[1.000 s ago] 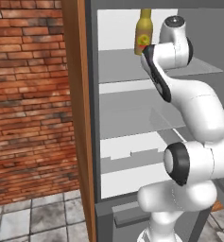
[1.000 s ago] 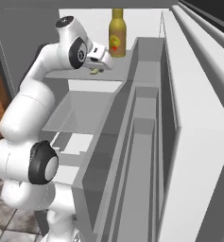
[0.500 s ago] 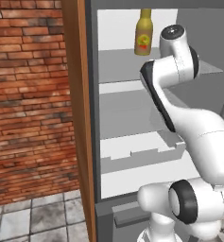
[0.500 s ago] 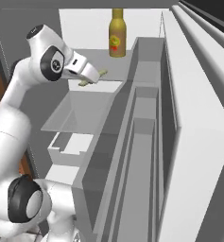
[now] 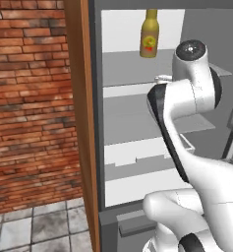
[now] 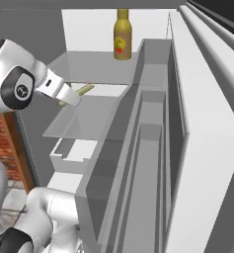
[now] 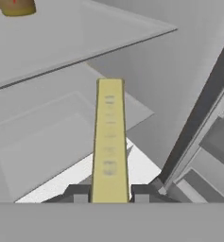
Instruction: Retrieve the butter from the fridge and place it on a plate on the dining table. Then retrieve the butter knife by the fridge and place it near the plate.
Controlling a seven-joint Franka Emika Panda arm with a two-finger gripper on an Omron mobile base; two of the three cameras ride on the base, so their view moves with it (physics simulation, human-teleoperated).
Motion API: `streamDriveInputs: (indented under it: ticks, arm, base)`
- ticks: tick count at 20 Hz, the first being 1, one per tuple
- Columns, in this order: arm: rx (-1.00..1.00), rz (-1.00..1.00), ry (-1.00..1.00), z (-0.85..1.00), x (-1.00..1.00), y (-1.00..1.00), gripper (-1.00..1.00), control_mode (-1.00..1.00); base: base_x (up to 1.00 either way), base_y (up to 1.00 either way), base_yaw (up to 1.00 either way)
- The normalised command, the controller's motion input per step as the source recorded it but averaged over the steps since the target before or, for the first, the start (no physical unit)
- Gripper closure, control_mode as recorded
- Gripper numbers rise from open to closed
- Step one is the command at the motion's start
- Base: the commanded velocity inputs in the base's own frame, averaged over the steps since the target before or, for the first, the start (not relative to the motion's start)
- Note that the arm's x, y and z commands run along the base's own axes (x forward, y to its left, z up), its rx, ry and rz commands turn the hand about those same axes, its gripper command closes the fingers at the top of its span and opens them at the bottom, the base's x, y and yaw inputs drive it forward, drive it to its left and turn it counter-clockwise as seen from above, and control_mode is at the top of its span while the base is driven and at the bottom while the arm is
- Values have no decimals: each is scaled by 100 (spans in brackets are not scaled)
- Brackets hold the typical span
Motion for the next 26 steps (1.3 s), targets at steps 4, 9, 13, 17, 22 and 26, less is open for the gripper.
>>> streamDriveInputs:
  ticks: [4, 9, 13, 17, 22, 26]
  arm:
    - [9, 22, -1, -8, -73, 15, 100, -100]
    - [4, 39, 0, -1, -40, 3, 100, -100]
    - [0, 25, 0, -28, -43, 22, 100, -100]
    - [0, 17, 0, -42, -37, 35, 100, -100]
    - [-3, 5, 2, -35, -18, 21, 100, -100]
    - [-3, 0, 1, -34, 0, 0, 100, -100]
  base:
    - [0, 0, 0]
    - [0, 0, 0]
    - [0, 0, 0]
    - [0, 0, 0]
    - [0, 0, 0]
    - [0, 0, 0]
